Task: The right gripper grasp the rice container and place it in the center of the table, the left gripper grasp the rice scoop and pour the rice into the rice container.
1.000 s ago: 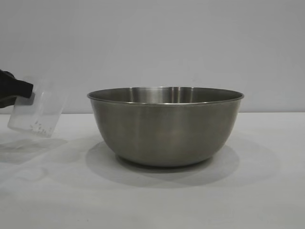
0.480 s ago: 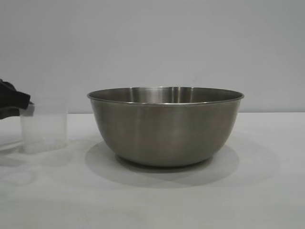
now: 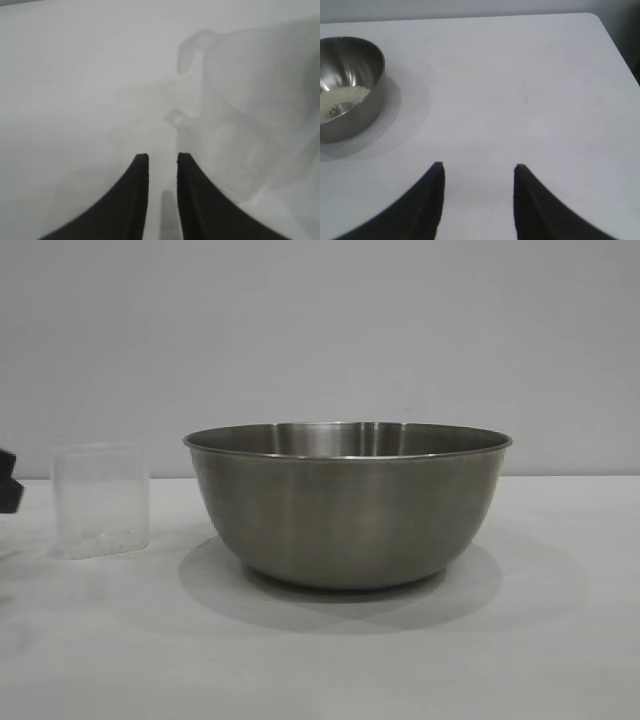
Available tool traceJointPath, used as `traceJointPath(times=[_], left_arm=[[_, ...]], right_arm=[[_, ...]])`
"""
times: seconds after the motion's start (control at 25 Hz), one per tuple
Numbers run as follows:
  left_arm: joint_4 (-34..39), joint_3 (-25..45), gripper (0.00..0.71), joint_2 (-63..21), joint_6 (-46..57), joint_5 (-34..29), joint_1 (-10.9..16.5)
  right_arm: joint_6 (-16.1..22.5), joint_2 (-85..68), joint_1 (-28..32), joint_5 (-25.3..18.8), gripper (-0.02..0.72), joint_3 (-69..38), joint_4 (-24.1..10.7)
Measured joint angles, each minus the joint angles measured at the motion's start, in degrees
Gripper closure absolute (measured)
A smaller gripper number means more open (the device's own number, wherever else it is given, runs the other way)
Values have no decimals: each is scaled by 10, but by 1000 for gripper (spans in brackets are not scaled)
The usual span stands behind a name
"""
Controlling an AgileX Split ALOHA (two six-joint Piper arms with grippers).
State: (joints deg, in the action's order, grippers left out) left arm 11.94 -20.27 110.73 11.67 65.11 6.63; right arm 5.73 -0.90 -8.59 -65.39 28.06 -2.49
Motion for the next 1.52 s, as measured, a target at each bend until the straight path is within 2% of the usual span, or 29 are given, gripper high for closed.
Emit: traceJointPath(times=[0.12,0.2,0.32,0.4,0.56,0.72,0.84,0.96,1.08,1.28,1.36,1.52], left_arm=[[65,0,606,-20,-4,0,69],[108,-4,606,-32,-7,0,86],[116,-6,606,-52,-11,0,81],[88,-6,606,-70,-27,-2,62],[52,-7,606,-131,-59,-68,25],[50,-7,606,-216,-44,-134,12],[51,-15,606,-321,-37,-280,12],[51,-33,606,-437,-8,-483,11],[51,-42,606,-541,22,-624,11],[37,-45,606,-683,45,-846,10],[31,-45,606,-725,45,-934,1],[9,-45,606,-810,45,-1053,-17]], right_arm=[[0,0,0,0,434,0,0],[0,0,0,0,434,0,0],[0,0,0,0,434,0,0],[0,0,0,0,434,0,0],[0,0,0,0,434,0,0],[0,0,0,0,434,0,0],[0,0,0,0,434,0,0],[0,0,0,0,434,0,0],[0,0,0,0,434,0,0],[0,0,0,0,434,0,0],[0,0,0,0,434,0,0],[0,0,0,0,434,0,0]])
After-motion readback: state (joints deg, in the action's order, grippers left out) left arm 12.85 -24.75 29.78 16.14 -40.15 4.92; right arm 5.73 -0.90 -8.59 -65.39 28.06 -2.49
